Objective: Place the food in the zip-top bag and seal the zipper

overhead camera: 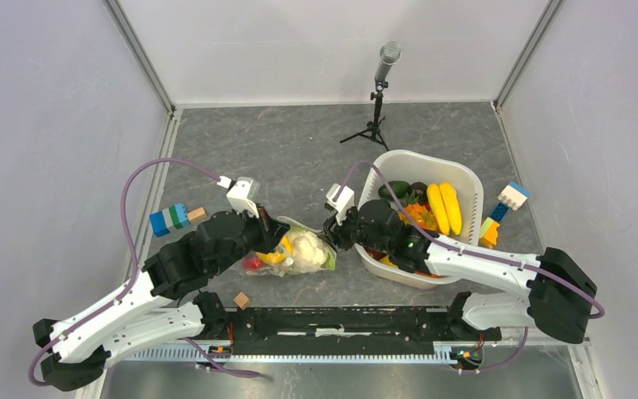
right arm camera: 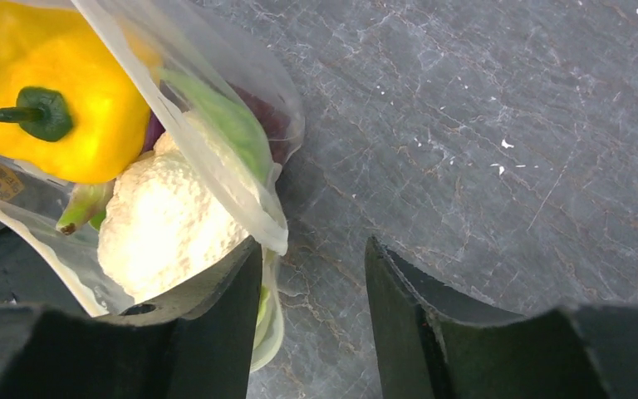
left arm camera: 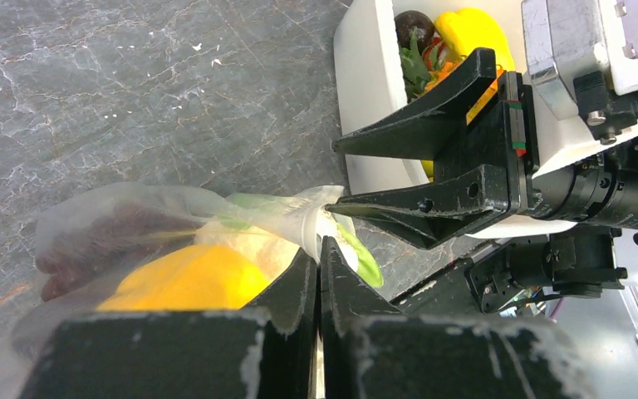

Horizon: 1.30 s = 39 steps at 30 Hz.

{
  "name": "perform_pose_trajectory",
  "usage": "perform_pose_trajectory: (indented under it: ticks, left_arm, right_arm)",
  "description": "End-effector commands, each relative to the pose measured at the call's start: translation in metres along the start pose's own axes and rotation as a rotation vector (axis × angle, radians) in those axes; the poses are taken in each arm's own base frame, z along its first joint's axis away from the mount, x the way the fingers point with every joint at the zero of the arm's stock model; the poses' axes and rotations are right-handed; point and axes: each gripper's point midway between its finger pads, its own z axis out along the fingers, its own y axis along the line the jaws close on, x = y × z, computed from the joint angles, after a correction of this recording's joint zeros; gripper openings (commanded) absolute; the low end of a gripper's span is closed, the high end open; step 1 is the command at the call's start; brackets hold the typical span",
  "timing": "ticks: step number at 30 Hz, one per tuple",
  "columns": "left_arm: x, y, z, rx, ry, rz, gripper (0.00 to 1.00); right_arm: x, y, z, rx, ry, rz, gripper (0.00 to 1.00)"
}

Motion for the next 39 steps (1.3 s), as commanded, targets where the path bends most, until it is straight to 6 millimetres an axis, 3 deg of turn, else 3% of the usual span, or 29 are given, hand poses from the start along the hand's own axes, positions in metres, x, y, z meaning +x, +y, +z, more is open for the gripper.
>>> perform_pose_trajectory:
  ticks: [1,4,7,12,15,16,19,23,25,27,30,32,37,39]
  left_arm:
    - [-0.025,-0.019,-0.004,0.069,-0.085,-0.069,0.02]
    - [-0.026,-0.021,-0.004,0.075,-0.082,-0.063,0.02]
    - [-0.027,-0.022,-0.005,0.08,-0.087,-0.064,0.02]
    - [-0.028,-0.023,-0.005,0.085,-0.087,-0.064,0.02]
    - [-0.027,-0.026,-0.004,0.096,-0.081,-0.063,0.02]
    - [-0.027,-0.027,-0.004,0.099,-0.079,-0.061,0.02]
    - [-0.027,-0.027,-0.005,0.1,-0.076,-0.053,0.02]
    - [-0.033,-0.019,-0.014,0.063,-0.071,0.042,0.06]
    - [-0.039,0.002,-0.024,-0.049,-0.05,0.145,0.09]
    - [-0.049,0.021,-0.035,-0.148,-0.045,0.22,0.14]
    - [-0.061,0.034,-0.048,-0.221,-0.063,0.271,0.27]
    - [-0.059,0.034,-0.046,-0.215,-0.054,0.292,0.59]
    - [-0.031,0.035,-0.031,-0.219,0.049,0.276,0.9]
    - [-0.021,0.036,-0.027,-0.215,0.074,0.256,0.97]
  right_arm:
    - [-0.029,-0.003,-0.003,0.004,-0.116,0.02,0.54]
    - [-0.025,-0.005,0.003,-0.002,-0.09,-0.003,0.52]
    - [-0.012,-0.005,0.008,-0.017,-0.048,-0.031,0.44]
    - [0.002,0.013,0.016,-0.143,-0.029,-0.096,0.44]
    - [0.002,0.009,0.02,-0.12,-0.029,-0.101,0.4]
    - [0.0,0.008,0.021,-0.115,-0.033,-0.103,0.36]
    - [-0.013,0.006,0.019,-0.099,-0.053,-0.102,0.1]
    - [-0.045,0.006,0.0,-0.088,-0.116,-0.082,0.04]
    - [-0.07,0.011,-0.019,-0.109,-0.161,-0.059,0.0]
    - [-0.095,0.025,-0.039,-0.188,-0.213,-0.07,0.0]
    - [-0.126,0.03,-0.062,-0.214,-0.264,-0.052,0.0]
    - [-0.132,0.025,-0.064,-0.202,-0.253,-0.008,0.0]
    - [-0.101,-0.006,-0.036,-0.053,-0.086,0.077,0.0]
    - [-0.093,-0.018,-0.025,-0.027,-0.063,0.103,0.0]
